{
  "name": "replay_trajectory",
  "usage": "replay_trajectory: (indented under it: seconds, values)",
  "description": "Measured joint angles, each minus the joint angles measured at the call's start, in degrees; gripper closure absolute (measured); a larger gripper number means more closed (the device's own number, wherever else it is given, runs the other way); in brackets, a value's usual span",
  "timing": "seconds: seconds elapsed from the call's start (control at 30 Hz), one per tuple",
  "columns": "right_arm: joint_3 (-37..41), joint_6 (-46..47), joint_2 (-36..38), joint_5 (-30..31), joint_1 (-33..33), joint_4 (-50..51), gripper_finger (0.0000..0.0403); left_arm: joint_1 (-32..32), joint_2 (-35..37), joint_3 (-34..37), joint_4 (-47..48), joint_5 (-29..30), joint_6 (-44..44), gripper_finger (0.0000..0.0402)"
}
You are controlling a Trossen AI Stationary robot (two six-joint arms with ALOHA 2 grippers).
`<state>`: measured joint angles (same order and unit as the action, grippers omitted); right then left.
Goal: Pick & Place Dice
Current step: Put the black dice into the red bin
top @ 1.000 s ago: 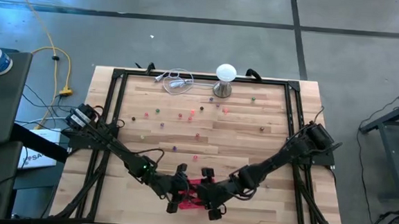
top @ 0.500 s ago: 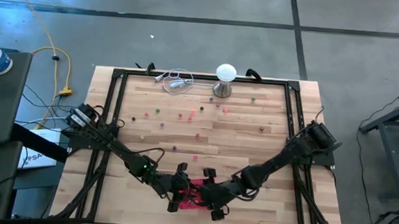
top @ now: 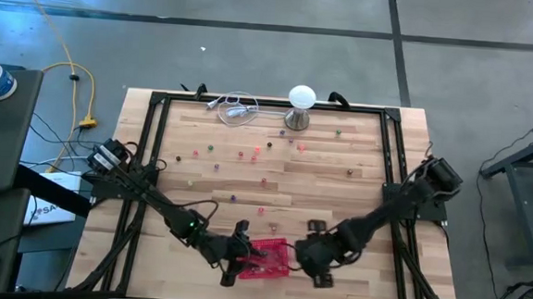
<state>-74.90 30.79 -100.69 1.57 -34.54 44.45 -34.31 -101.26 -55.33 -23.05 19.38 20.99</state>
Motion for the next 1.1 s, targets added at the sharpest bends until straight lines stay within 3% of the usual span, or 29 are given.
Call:
replay_trajectory:
  seconds: [0.1, 0.27, 0.37, 0.5, 0.7, 0.9, 1.1]
  values:
    - [0.0, 4.7, 2.0, 2.5, -2.2, 7.6, 0.0222, -0.4, 0.0, 0.0, 0.0, 0.0, 0.0, 0.0268]
    - [0.0, 18.7, 6.2, 17.1, -7.1, 21.1, 0.0222, -0.5, 0.0, 0.0, -0.1, 0.0, 0.0, 0.0268]
    - [0.0, 27.6, 8.6, 22.3, -9.5, 29.8, 0.0222, -0.5, 0.0, 0.0, -0.2, 0.0, 0.0, 0.0268]
    - [2.7, 35.1, 13.1, 27.5, -12.0, 33.5, 0.0222, -0.5, 0.0, 0.0, -0.1, 0.0, 0.0, 0.0268]
    - [16.7, 43.3, 23.2, 23.8, -11.7, 29.1, 0.0222, -0.5, 0.0, 0.0, 0.2, -0.2, 0.0, 0.0268]
    - [32.8, 46.5, 33.2, 16.7, -8.8, 16.6, 0.0222, -1.2, 0.0, 0.0, 0.7, -1.3, 0.0, 0.0268]
    - [40.3, 46.9, 36.3, 9.4, -5.2, 7.1, 0.0222, -1.3, 0.0, 0.0, 1.2, -1.5, 0.0, 0.0268]
